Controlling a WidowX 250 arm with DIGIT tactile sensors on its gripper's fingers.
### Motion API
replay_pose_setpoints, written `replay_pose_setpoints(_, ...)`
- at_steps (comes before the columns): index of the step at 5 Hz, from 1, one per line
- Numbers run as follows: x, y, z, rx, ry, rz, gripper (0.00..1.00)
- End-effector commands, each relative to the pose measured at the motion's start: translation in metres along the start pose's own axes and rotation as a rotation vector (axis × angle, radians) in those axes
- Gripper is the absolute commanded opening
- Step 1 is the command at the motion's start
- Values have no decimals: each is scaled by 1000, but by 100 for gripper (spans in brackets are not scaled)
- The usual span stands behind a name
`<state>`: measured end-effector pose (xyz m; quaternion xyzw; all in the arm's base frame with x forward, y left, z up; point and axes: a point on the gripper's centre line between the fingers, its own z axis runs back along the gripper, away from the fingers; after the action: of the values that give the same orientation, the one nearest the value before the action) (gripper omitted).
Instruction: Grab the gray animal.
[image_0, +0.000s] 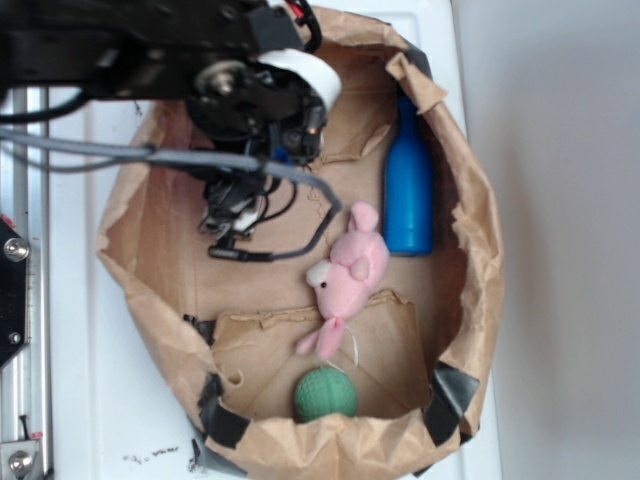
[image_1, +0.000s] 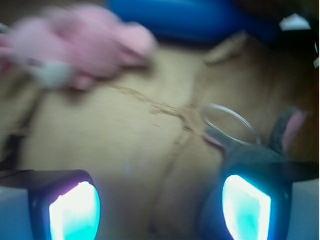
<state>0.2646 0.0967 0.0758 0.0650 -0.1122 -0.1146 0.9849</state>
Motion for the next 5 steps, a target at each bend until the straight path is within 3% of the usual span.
replay_pose_setpoints(1,20,13,-19,146,8,69,100)
replay_pose_setpoints(3,20,8,-13,155,-9,58,100)
replay_pose_setpoints(4,16,5,-4,114,-6,37,100)
replay_pose_setpoints(5,4,5,21,15,-1,-5,100)
